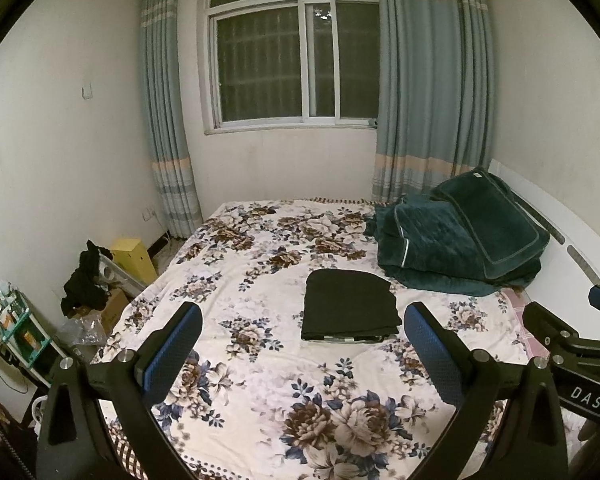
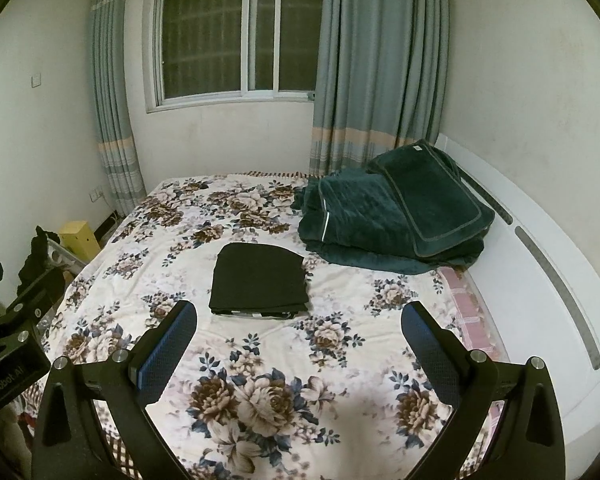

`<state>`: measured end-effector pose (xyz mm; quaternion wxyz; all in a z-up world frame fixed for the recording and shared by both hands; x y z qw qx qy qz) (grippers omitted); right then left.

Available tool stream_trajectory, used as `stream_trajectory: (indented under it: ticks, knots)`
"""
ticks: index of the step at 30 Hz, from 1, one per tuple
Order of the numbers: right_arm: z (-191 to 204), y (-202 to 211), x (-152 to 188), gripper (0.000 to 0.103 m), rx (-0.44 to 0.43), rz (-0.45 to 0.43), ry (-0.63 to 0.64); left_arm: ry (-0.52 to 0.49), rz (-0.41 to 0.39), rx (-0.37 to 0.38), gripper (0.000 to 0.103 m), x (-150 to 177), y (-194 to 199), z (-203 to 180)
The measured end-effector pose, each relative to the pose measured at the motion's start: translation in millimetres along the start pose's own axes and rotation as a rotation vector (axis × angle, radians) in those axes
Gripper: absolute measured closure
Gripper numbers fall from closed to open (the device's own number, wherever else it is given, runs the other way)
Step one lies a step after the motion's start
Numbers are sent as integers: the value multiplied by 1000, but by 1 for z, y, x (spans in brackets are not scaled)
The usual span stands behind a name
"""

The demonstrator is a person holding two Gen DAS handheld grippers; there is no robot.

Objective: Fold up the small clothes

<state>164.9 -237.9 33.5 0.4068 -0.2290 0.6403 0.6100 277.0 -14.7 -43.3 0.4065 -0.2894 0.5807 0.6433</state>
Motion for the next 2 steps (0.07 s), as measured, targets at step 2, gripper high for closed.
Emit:
stream_trajectory:
  ticks: [2]
  knots:
    - [-2, 0, 1, 0, 2, -5, 2, 1, -2, 11, 0, -1, 2, 4]
Point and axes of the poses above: each gripper's, at about its wrist camera, not at the fingertips, and y roughly against the way its jaws point, z to its left, x to its underside, the point moved 4 cm from there along -y, roughly the way its jaws point, and after that the axes turned 10 degrees about -y, right-handed, at the moved point
